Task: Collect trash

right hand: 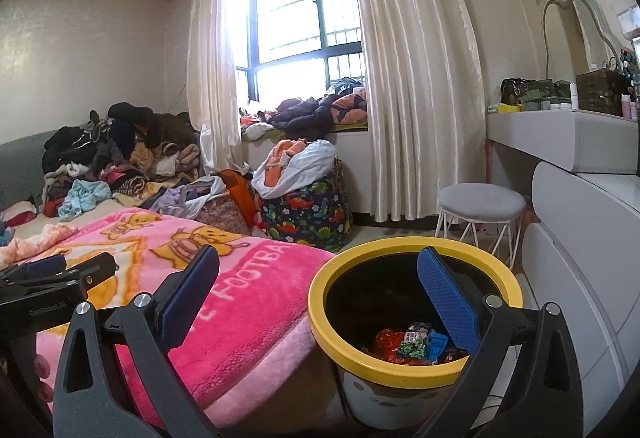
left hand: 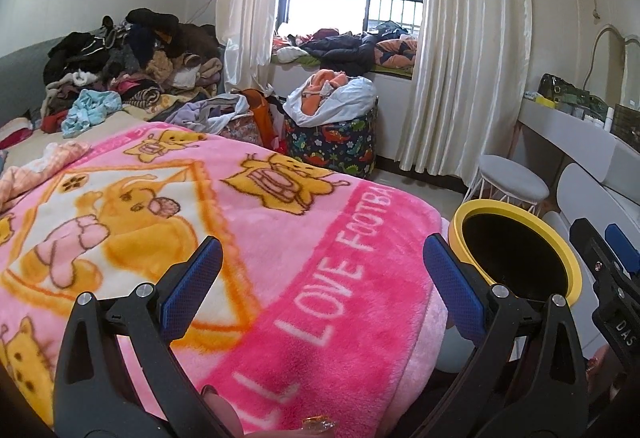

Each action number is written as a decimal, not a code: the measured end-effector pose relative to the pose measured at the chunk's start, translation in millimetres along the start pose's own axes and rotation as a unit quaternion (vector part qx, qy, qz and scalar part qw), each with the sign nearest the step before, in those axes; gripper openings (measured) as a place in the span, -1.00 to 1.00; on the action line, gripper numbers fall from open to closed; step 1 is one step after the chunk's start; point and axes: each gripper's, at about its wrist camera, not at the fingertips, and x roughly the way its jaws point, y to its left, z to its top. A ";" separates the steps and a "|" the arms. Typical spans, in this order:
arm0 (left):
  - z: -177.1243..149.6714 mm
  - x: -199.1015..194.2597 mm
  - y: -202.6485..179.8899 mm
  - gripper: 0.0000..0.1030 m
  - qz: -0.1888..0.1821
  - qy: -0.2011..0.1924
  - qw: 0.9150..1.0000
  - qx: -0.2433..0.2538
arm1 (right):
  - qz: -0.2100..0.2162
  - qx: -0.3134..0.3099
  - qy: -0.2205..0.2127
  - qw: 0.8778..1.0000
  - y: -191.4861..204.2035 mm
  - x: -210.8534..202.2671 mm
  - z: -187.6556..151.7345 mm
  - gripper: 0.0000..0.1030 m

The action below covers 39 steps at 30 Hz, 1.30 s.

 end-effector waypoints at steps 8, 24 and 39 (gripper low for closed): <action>-0.3 0.0 0.0 0.79 0.000 -0.001 1.000 0.001 | -0.003 0.004 0.001 1.000 -1.2 -0.8 -1.8 0.88; -1.0 -0.1 0.0 0.79 0.001 -0.002 1.000 0.001 | -0.004 0.003 0.001 1.000 -2.0 -0.6 -2.0 0.88; 0.4 -0.8 -0.4 0.79 0.003 -0.002 1.000 0.001 | -0.006 0.004 0.000 1.000 -3.5 -0.9 -1.4 0.88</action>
